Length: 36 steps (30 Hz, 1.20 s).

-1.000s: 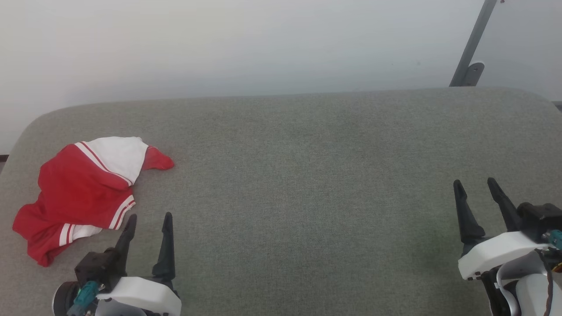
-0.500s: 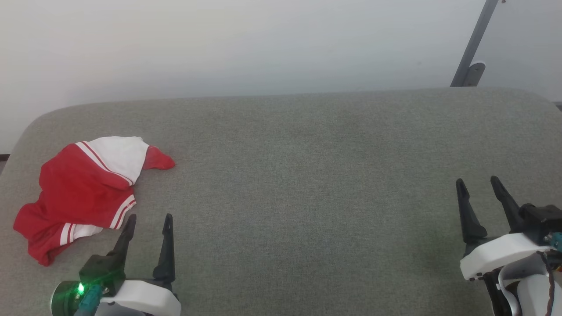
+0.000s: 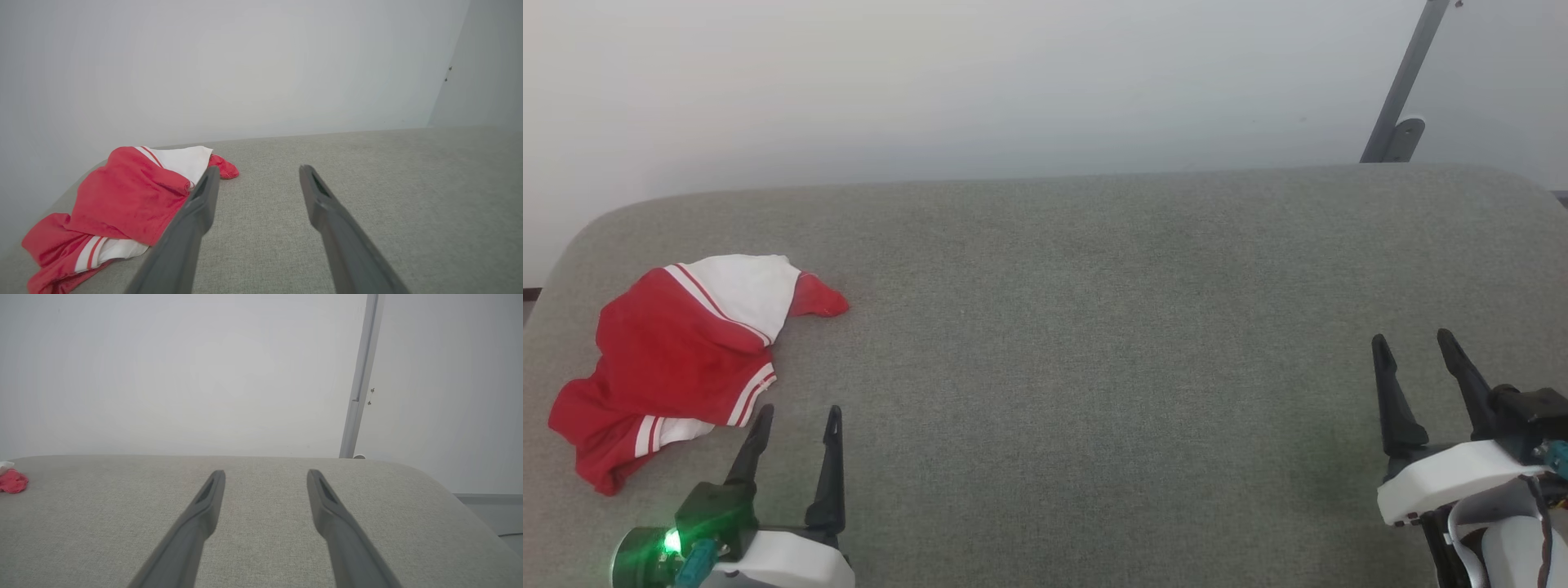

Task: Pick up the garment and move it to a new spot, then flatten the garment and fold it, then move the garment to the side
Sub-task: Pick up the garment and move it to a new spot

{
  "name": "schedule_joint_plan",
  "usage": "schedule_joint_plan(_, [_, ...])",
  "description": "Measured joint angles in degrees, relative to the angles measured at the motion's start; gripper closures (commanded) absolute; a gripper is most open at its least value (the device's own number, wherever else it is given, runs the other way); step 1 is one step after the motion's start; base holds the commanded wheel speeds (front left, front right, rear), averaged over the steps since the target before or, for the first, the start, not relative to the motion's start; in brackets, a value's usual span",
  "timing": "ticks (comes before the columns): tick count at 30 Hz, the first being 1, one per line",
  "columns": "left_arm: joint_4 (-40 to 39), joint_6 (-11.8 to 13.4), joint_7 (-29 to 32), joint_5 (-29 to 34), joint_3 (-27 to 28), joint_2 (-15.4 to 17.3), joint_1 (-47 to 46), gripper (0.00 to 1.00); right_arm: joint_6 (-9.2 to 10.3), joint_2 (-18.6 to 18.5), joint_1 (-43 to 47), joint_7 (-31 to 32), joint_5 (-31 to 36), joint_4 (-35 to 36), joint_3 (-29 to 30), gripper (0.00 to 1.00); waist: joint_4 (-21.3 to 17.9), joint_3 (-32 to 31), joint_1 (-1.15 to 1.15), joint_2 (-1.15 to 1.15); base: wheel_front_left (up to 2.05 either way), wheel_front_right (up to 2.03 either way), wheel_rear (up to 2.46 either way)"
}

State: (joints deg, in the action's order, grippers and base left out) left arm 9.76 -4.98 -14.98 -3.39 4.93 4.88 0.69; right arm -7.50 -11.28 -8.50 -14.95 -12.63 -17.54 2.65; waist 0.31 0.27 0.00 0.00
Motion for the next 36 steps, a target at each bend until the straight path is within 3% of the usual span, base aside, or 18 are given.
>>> schedule_joint_plan(22, [2.7, -1.6, 0.0, -0.6, 1.8, -1.4, -0.5, 0.00, 0.00, 1.6, 1.2, 0.0, -1.9, 0.4, 1.7, 0.00, 0.8, 0.1, 0.00, 0.00, 0.00, 0.00, 0.00])
schedule_joint_plan(29, [3.5, -1.8, 0.0, -0.6, 1.4, -1.6, -1.0, 0.00, 0.00, 1.6, 1.5, 0.0, -2.3, 0.4, 1.2, 0.00, 4.1, 0.1, 0.00, 0.00, 0.00, 0.00, 0.00])
schedule_joint_plan(36, [3.6, -1.9, 0.0, -0.5, 1.2, -1.7, -0.8, 0.00, 0.00, 1.7, 2.3, 0.0, -2.5, 0.2, -0.1, 0.00, 10.1, -0.2, 0.00, 0.00, 0.00, 0.00, 0.00])
